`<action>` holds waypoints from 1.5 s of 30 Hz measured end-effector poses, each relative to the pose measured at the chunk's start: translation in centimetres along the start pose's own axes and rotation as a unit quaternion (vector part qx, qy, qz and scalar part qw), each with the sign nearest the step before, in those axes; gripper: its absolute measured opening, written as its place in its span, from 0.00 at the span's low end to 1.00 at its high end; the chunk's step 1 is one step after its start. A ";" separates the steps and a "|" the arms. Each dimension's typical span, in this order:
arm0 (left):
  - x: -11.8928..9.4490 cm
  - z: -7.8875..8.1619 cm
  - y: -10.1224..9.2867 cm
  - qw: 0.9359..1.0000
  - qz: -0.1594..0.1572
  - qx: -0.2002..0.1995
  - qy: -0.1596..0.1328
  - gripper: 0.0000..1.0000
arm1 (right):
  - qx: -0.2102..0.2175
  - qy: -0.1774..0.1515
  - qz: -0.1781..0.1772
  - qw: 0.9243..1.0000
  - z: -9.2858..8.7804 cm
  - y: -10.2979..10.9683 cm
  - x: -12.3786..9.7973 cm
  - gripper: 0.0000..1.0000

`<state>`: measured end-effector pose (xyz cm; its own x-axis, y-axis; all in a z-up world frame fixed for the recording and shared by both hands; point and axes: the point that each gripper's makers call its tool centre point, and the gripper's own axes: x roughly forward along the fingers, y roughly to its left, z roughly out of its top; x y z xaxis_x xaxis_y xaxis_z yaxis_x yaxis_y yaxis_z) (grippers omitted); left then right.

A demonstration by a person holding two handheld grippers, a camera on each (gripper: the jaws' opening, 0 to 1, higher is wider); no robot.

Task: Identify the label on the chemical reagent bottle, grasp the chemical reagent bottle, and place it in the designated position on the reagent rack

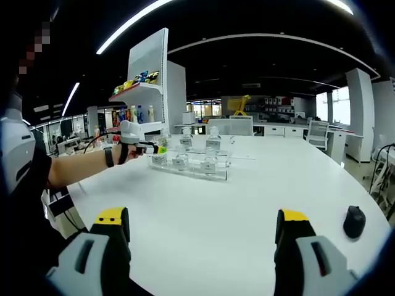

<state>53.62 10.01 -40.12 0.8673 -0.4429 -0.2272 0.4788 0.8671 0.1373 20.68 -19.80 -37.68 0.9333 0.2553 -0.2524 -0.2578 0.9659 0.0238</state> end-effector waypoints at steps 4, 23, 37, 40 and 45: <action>0.0 -0.1 0.0 1.000 0.000 -0.001 0.002 0.26 | 0.002 0.000 -0.002 1.000 -0.1 -0.2 -0.1 0.95; 0.0 -1.4 0.6 0.997 -0.014 -0.074 0.022 0.30 | -0.005 -0.006 0.006 1.000 0.6 0.3 0.0 0.95; -0.6 -1.2 -0.6 0.997 -0.039 -0.069 -0.001 0.51 | -0.002 -0.009 0.006 1.000 0.6 0.3 -0.2 0.95; -1.0 -1.2 -1.2 0.997 -0.051 -0.056 -0.005 0.59 | -0.002 -0.010 0.005 1.000 0.6 0.1 -0.2 0.95; -2.7 -2.1 -2.3 0.998 -0.056 -0.012 -0.002 0.69 | 0.001 -0.011 0.004 1.000 0.6 -0.1 -0.2 0.95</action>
<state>49.89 9.68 -41.81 0.8086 -0.5390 -0.2357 0.5702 0.8168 0.0882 20.70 -19.94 -37.08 0.9369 0.2634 -0.2299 -0.2642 0.9641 0.0279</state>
